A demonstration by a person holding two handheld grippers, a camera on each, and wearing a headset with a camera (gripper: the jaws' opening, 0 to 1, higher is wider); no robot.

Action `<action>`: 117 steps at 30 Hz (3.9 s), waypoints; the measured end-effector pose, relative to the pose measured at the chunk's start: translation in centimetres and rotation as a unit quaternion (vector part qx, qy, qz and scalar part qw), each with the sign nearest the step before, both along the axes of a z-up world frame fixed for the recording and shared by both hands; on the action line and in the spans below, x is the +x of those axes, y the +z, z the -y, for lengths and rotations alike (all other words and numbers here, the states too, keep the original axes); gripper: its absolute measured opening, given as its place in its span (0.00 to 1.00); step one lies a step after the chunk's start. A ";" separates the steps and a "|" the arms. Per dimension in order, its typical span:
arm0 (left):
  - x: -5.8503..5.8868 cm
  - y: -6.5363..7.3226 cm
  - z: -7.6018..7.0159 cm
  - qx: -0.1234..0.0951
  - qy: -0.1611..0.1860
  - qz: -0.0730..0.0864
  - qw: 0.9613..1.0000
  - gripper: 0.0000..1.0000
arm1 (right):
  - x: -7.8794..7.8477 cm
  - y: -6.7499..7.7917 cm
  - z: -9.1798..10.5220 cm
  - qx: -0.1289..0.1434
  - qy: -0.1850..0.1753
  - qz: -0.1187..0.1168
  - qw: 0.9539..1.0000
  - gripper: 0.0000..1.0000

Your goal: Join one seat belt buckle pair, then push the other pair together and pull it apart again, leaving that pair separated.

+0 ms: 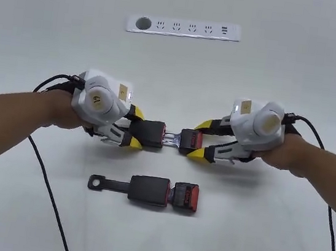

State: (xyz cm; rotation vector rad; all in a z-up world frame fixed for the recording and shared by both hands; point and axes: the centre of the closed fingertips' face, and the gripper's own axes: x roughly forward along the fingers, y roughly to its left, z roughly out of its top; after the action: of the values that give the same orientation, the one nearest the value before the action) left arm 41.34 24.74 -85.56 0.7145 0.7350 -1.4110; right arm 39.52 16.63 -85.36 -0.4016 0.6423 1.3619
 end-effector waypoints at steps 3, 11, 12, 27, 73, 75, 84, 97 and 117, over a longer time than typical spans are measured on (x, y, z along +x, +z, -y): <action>0.0 0.0 0.0 0.000 -0.001 0.000 1.000 0.34 | 0.3 0.0 -0.5 -0.019 0.020 0.005 1.000 0.35; 0.1 0.0 -0.1 0.002 -0.009 0.002 1.000 0.34 | 1.0 -0.3 -0.7 -0.029 0.006 -0.005 1.000 0.34; 0.1 -0.1 -0.1 0.004 -0.011 0.002 1.000 0.34 | 1.0 -0.3 -0.8 -0.028 0.005 -0.005 1.000 0.34; -0.1 0.0 0.0 0.017 -0.023 0.000 1.000 0.33 | 1.3 -0.5 -2.2 -0.045 -0.018 0.003 0.999 0.33; 0.1 -0.2 -0.1 0.021 -0.019 -0.005 1.000 0.34 | 1.6 -0.8 -2.5 -0.082 -0.010 0.001 0.997 0.34; 0.1 -0.3 -0.2 0.020 -0.019 -0.006 1.000 0.34 | 1.6 -0.8 -2.4 -0.082 -0.010 0.001 0.997 0.34; 0.2 -0.4 -0.2 0.017 -0.019 -0.006 1.000 0.34 | 1.6 -0.8 -0.8 -0.083 -0.011 0.000 0.996 0.34; 0.0 -0.3 -0.2 0.015 -0.018 -0.006 1.000 0.34 | 1.3 -0.7 0.2 -0.065 -0.015 -0.006 0.998 0.35; 0.0 -0.3 -0.2 0.014 -0.015 -0.008 1.000 0.34 | 0.9 -0.3 5.6 -0.070 -0.028 -0.010 0.997 0.35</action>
State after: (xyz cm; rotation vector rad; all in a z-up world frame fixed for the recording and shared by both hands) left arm 41.36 24.96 -85.87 0.7403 0.7605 -1.4363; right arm 40.39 11.05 -85.71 -0.4784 0.7625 1.2730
